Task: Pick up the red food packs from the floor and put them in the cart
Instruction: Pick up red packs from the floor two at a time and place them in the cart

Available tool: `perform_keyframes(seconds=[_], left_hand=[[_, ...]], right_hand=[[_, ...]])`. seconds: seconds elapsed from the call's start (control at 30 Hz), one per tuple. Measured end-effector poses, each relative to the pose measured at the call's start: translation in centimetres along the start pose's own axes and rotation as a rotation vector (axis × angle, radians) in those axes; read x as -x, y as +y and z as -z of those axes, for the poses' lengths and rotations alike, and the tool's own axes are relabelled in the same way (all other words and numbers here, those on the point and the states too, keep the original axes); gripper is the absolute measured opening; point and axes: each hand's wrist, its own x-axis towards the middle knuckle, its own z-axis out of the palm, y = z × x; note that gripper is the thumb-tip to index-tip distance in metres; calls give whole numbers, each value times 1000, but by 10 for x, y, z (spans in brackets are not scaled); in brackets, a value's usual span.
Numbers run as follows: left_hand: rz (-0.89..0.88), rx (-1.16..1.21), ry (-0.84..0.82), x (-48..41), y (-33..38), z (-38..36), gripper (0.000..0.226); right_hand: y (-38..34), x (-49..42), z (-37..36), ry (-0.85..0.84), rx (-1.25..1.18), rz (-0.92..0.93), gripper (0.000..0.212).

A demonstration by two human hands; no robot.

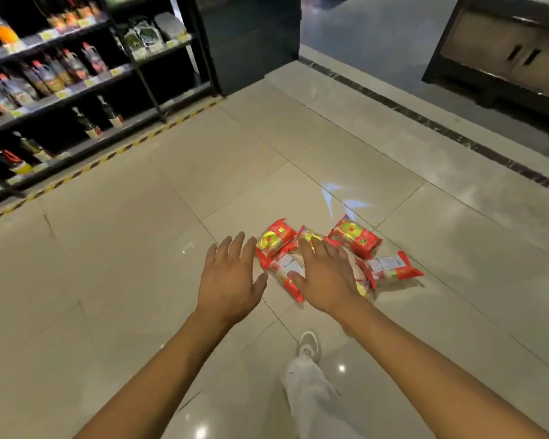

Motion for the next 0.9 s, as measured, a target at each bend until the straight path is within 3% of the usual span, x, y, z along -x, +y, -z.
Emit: perform_keyframes(seconds=[0.23,0.5,0.73,0.9], left_hand=[[-22,-54,-228,-158,-42,-75,74],[-123,-51,-373,-288,-82,-214,73],[-188,-23,-445,-369,-131,-352,75],[-157,-10,-510,-418,-163,-493,73]], right_hand=[[25,-174,-58,-164,7,2,73],[58,-280,-160,-285,-19,-126,75],[71,-364,-285,-404,-72,-286,77],[108,-418,-413,-436,-119,-340,80]])
